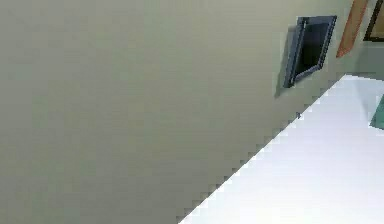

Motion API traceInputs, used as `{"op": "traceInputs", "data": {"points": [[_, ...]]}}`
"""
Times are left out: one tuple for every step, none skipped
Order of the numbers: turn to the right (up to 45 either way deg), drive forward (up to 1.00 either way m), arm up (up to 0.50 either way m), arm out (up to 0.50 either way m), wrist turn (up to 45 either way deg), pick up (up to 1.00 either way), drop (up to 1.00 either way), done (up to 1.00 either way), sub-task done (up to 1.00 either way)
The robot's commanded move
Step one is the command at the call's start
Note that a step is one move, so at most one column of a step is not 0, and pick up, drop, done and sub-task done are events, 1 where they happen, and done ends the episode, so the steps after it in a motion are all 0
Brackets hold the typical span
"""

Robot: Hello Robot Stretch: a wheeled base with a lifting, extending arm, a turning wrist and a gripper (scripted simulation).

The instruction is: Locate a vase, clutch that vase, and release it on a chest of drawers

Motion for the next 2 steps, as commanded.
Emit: {"op": "traceInputs", "data": {"points": [[36.0,0.00,0.00,0.00,0.0,0.00,0.00,0.00,0.00],[0.0,0.35,0.00,0.00,0.0,0.00,0.00,0.00,0.00]]}}
